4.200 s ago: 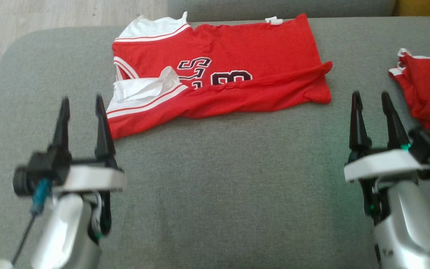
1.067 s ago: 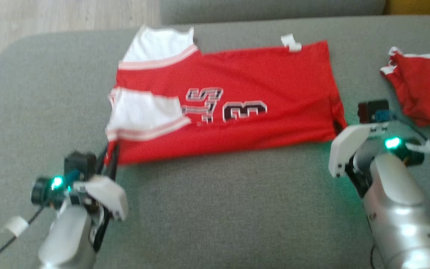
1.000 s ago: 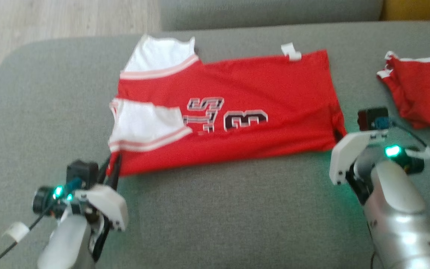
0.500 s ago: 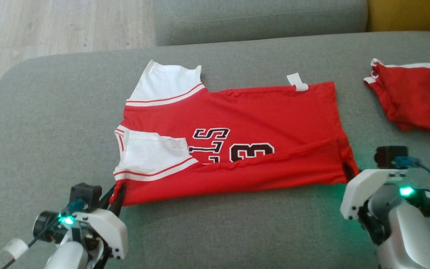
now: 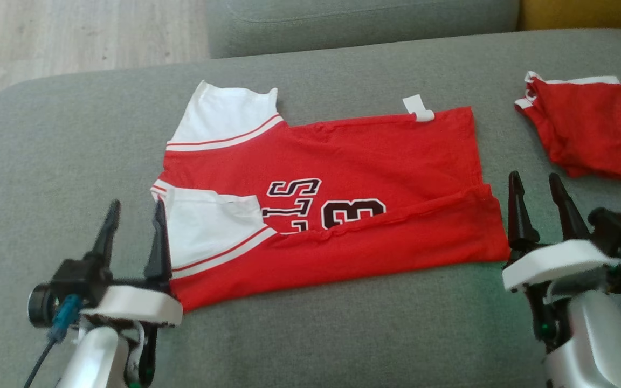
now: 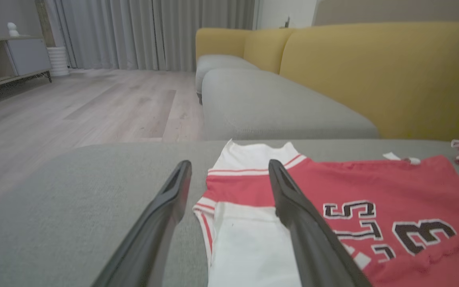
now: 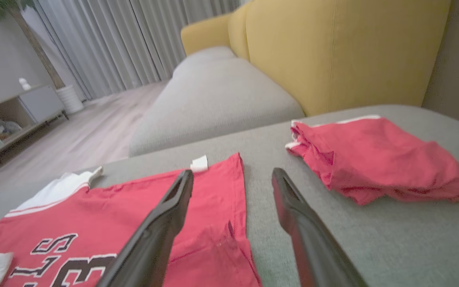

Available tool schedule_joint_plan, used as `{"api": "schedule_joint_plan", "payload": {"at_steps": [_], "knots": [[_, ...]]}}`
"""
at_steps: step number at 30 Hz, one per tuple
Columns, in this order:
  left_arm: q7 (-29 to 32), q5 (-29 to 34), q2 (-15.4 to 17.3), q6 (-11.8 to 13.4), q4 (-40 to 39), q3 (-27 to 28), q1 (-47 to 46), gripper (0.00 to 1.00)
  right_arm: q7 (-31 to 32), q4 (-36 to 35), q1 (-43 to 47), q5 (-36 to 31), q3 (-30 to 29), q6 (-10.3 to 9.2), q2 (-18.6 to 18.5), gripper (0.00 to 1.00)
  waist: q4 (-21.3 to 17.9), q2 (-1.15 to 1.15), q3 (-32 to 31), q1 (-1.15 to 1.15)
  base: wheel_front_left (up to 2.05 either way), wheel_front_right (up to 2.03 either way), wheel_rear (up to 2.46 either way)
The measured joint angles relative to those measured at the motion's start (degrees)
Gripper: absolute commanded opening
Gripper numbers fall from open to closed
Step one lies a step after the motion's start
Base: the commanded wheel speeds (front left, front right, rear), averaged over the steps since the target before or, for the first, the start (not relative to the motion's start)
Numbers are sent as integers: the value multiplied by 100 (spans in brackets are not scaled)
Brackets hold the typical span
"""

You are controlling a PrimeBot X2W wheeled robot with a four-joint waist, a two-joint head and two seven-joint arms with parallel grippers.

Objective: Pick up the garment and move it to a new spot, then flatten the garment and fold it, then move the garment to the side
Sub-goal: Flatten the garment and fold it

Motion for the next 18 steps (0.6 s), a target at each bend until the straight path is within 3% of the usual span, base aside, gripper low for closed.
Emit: {"api": "schedule_joint_plan", "payload": {"at_steps": [4,10,13,18], "knots": [[-390,-116,-193,-67,-232,176,-69,100,-775,-13,64,190,241,0,1,100,-80,0,66,0,0,0,0],[-455,-94,-208,-399,-410,221,-279,100,-1034,-73,53,213,466,0,0,100,-212,0,293,0,0,0,0],[-315,68,-16,-591,-176,133,-719,100,-1045,-133,-19,214,577,1,0,100,-288,0,471,0,0,0,0],[699,247,553,-865,415,-225,-2100,100,-1050,-349,-251,364,670,0,-1,100,-427,0,855,1,0,0,0]]}}
